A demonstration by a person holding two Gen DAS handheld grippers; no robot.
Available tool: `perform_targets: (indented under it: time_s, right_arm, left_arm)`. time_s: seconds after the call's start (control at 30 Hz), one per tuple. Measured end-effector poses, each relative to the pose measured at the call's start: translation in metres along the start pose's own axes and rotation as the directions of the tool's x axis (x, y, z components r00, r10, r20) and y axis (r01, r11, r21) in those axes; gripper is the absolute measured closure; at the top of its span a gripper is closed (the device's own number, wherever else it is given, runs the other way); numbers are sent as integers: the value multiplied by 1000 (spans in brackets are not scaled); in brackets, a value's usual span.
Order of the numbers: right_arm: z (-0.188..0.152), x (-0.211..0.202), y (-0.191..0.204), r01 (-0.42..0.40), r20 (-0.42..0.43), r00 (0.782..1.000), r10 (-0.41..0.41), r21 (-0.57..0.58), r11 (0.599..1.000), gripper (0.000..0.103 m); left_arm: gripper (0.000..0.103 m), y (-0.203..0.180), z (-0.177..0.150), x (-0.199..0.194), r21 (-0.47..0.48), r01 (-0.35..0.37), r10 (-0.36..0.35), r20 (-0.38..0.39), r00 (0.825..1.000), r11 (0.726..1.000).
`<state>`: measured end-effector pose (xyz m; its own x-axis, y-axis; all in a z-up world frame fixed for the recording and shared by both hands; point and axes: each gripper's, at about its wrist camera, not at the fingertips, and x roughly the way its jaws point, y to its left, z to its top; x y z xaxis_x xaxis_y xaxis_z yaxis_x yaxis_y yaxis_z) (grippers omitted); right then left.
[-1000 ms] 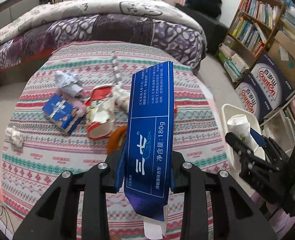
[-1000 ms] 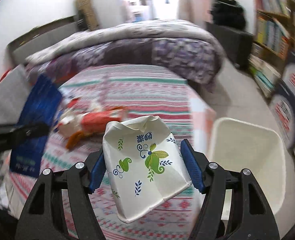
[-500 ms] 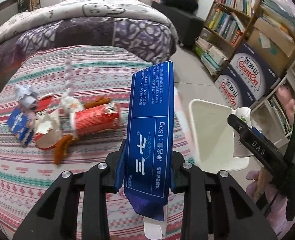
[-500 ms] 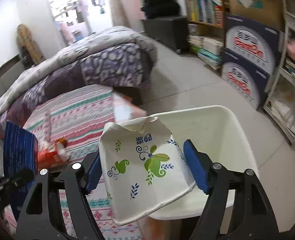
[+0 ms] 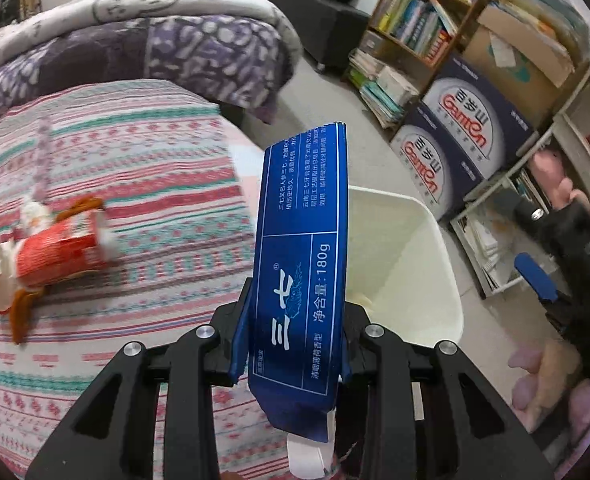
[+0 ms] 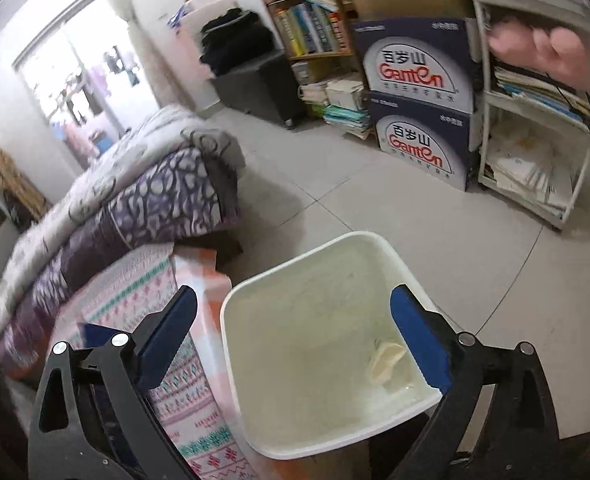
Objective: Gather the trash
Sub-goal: 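Carry both items to the white bin and open both tools to drop them, then grasp the crumpled white tissue with left tool while right tool grasps the red can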
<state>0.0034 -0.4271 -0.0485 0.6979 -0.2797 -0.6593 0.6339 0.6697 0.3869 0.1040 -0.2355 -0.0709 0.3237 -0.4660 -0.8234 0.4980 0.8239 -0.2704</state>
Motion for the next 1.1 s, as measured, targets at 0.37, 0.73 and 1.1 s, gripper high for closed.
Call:
perform_targets:
  time_s: [0.37,0.73,1.1]
  right_arm:
    - [18,-5,-32,-12,16,1000,9,170,985,9]
    - [18,-20,18,-60,41,997,59,31,998,7]
    - [8,-23,141,-145,-23,989,145,-319,937,7]
  left_arm:
    - [50,-54,11,41,7,89,-89,-42,995,996]
    - [30,-13,23,-7,2,-30,30,43,999,1000]
    - [23,110,32,-69,-161,-261,279,107,954,952]
